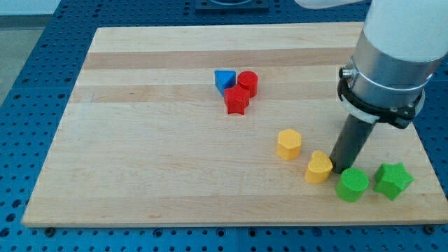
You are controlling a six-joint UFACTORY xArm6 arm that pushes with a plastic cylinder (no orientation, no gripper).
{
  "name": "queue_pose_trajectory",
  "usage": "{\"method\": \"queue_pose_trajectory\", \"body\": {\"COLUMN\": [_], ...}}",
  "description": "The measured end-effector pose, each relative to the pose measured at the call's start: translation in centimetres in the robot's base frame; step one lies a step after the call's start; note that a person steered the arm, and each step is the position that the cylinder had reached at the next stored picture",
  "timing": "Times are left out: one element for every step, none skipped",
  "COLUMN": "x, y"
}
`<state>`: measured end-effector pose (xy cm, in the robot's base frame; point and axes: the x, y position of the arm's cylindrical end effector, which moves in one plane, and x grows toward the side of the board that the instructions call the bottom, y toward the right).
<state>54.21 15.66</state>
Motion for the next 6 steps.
{"method": "queue_pose_trajectory", "body": {"x": [-1.7, -2.8, -3.0, -3.0, -3.0, -3.0], "y": [0.0, -0.2, -0.2, -0.2, -0.2, -0.9]}}
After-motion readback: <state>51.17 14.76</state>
